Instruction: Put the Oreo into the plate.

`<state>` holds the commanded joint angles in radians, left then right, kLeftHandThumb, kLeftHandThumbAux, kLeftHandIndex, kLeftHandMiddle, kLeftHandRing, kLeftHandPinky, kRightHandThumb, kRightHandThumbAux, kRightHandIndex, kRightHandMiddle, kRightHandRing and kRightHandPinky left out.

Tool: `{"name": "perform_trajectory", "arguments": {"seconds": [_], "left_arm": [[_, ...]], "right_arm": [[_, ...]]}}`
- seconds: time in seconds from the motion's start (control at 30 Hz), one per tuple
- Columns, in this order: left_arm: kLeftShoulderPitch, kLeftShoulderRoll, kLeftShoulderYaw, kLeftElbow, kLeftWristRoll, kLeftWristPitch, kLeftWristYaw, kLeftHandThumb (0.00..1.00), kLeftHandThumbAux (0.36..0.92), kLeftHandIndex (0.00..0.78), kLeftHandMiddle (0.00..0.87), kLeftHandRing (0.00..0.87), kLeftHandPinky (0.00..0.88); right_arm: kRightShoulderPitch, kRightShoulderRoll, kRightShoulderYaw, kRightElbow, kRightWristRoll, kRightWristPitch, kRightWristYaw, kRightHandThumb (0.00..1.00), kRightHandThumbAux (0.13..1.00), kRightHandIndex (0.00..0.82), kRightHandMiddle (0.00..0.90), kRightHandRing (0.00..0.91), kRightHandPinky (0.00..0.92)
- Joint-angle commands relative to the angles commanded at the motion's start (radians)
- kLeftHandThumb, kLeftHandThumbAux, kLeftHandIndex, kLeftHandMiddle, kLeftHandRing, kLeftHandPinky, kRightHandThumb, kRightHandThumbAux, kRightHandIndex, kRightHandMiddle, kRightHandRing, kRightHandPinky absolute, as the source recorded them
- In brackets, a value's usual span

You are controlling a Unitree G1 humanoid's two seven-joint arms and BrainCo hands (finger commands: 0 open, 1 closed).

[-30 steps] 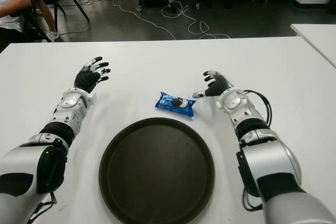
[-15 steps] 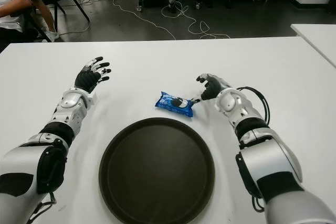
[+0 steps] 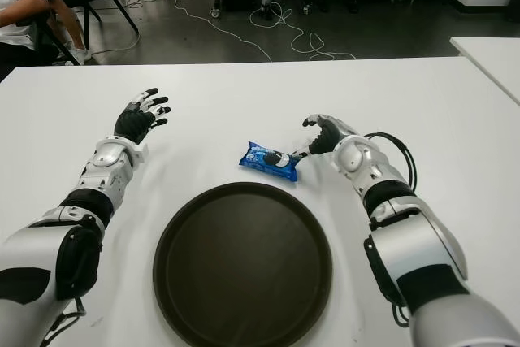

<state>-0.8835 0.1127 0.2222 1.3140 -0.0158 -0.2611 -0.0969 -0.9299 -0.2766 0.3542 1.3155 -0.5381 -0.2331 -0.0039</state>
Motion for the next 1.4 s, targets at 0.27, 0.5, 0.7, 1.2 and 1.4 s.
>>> {"name": "perform_trajectory", "arguments": {"seconds": [0.27, 0.5, 0.7, 1.2, 1.4], "left_arm": [[-0.001, -0.001, 0.001, 0.001, -0.001, 0.003, 0.002, 0.178, 0.721, 0.137, 0.214, 0.21, 0.212], [-0.002, -0.001, 0.003, 0.001, -0.003, 0.003, 0.004, 0.187, 0.732, 0.132, 0.209, 0.207, 0.214], [-0.002, 0.0, 0.005, 0.001, -0.005, 0.005, 0.004, 0.188, 0.732, 0.132, 0.213, 0.209, 0.212], [0.001, 0.005, 0.0, 0.001, 0.0, 0.001, -0.002, 0.193, 0.729, 0.135, 0.216, 0.209, 0.224], [0.0, 0.006, 0.0, 0.001, -0.001, 0.002, -0.002, 0.201, 0.734, 0.138, 0.22, 0.213, 0.232]], "right_arm": [[-0.005, 0.0, 0.006, -0.008, -0.007, 0.001, -0.011, 0.0, 0.717, 0.168, 0.139, 0.136, 0.134], [-0.006, 0.001, 0.003, -0.012, -0.004, -0.005, -0.034, 0.0, 0.72, 0.149, 0.114, 0.102, 0.089], [-0.009, 0.0, 0.002, -0.019, -0.003, -0.004, -0.05, 0.0, 0.727, 0.134, 0.117, 0.102, 0.09], [-0.017, -0.002, -0.001, -0.02, -0.003, 0.011, -0.06, 0.0, 0.767, 0.143, 0.129, 0.118, 0.105], [-0.022, -0.004, -0.002, -0.019, -0.002, 0.021, -0.062, 0.0, 0.764, 0.148, 0.133, 0.119, 0.103]]}}
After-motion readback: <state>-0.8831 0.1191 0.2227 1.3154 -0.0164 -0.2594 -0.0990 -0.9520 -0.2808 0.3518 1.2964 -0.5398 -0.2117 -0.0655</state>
